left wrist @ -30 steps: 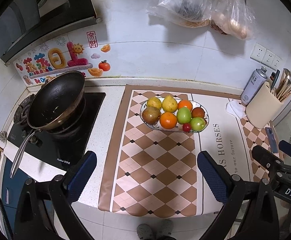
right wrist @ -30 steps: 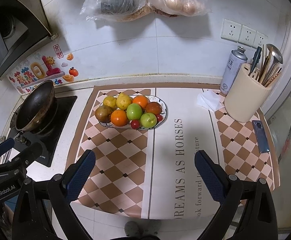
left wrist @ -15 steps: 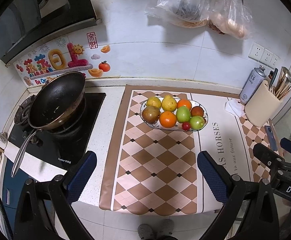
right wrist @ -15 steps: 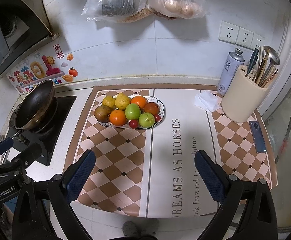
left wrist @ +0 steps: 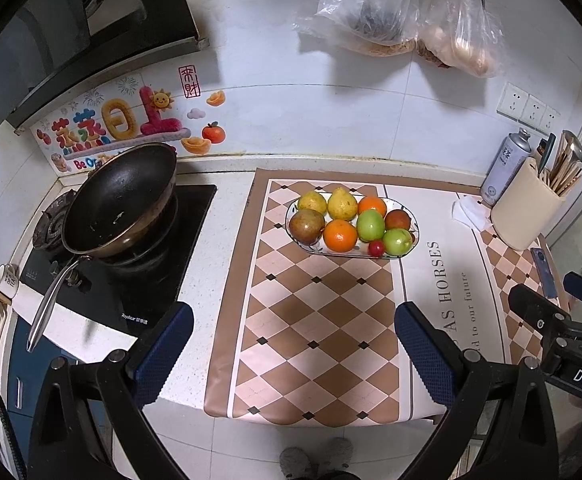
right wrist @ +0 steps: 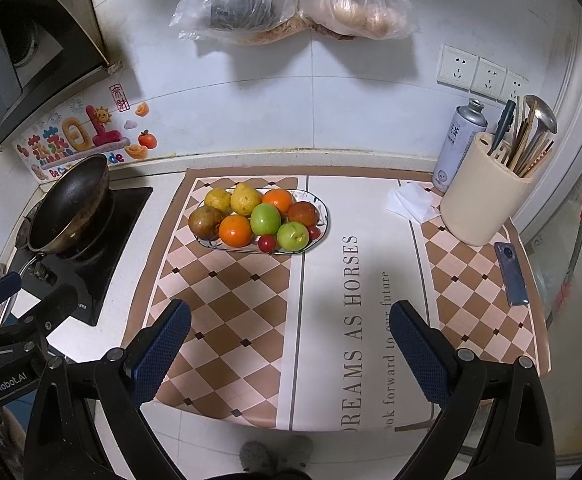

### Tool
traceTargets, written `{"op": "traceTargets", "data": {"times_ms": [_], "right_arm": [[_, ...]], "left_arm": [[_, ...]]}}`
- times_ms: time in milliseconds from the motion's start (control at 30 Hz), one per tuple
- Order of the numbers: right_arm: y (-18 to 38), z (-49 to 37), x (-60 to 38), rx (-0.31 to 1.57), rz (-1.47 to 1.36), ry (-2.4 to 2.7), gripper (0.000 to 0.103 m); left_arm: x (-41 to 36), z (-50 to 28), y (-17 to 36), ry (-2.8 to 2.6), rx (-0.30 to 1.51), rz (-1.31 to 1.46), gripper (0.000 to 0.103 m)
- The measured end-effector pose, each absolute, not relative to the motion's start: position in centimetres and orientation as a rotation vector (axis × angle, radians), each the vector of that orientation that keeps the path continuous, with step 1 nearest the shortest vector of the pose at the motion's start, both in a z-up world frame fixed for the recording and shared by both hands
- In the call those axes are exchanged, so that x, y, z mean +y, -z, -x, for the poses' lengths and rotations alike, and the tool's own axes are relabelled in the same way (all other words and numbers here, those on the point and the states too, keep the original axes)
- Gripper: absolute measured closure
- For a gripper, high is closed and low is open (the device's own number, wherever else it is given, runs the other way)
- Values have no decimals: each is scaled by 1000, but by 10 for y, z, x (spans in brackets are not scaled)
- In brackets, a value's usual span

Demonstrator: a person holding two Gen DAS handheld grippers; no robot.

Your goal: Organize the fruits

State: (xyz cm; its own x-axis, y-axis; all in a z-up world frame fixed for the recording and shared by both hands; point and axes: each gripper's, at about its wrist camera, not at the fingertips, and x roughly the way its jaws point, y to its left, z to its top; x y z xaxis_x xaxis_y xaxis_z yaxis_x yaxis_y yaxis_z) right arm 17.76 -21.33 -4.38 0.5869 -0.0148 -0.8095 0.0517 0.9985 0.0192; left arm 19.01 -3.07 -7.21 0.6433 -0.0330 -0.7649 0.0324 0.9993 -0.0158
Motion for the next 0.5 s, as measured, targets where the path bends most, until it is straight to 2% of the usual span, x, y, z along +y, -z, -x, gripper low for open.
{"op": "traceTargets", "data": {"times_ms": [500], "right_arm": [[45,-168,-209,941,-48,37,2]], "left_arm": [[-28,-184,71,43,870,-1,0]]}}
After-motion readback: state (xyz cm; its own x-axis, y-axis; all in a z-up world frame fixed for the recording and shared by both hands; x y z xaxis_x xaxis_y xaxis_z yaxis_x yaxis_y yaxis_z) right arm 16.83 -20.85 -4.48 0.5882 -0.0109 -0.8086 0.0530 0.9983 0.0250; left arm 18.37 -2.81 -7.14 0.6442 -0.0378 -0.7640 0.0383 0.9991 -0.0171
